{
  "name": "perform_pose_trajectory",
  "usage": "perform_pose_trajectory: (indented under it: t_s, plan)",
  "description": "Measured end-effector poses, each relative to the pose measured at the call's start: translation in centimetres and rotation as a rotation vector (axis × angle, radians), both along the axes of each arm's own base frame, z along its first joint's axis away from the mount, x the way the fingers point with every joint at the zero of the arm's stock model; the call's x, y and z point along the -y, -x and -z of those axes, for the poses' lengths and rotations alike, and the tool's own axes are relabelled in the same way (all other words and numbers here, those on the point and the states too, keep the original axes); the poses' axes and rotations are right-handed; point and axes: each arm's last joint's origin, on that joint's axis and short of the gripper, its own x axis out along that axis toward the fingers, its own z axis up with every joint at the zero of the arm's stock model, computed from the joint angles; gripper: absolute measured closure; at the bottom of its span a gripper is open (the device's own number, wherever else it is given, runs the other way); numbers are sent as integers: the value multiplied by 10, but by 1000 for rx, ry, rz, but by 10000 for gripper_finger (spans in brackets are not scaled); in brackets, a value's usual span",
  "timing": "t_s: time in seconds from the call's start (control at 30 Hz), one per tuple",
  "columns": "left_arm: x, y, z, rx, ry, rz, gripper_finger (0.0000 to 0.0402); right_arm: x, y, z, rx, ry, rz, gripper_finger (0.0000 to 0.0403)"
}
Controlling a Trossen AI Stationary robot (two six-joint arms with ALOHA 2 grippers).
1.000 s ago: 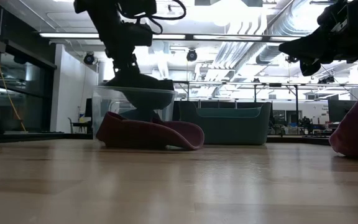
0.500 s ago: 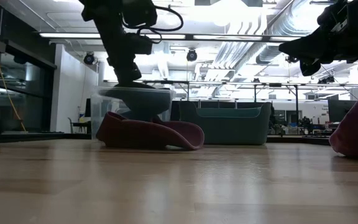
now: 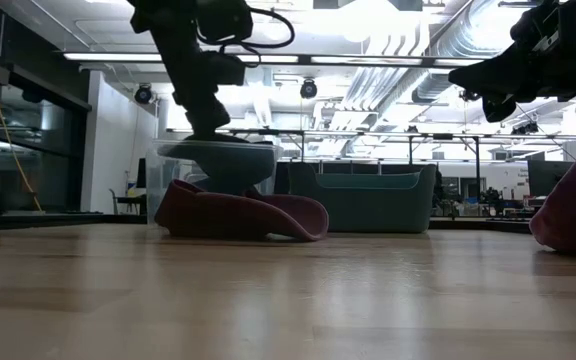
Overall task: Pick & Place hat
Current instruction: Put the black cap into the transparent bin, then put the top red cap into the blue bin
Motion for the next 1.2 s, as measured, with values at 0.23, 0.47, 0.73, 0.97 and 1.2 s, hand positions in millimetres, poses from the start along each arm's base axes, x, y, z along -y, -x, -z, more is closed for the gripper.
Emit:
perform_pose_trajectory:
  t_s: [0.23, 0.47, 0.73, 0.97, 1.2]
  plan:
    - [0, 4, -7, 7, -69, -41, 218, 0, 0, 0, 1, 0, 0, 402]
    - [16, 4, -19, 78, -96, 0, 173, 0, 0, 0, 1, 0, -1, 402]
    - [19, 4, -28, 171, -171, -56, 173, 0, 0, 0, 0, 0, 0, 402]
    - [18, -1, -34, 359, -181, -129, 173, 0, 0, 0, 0, 0, 0, 402]
    - [10, -2, -44, 598, -92, -216, 173, 0, 0, 0, 0, 0, 0, 402]
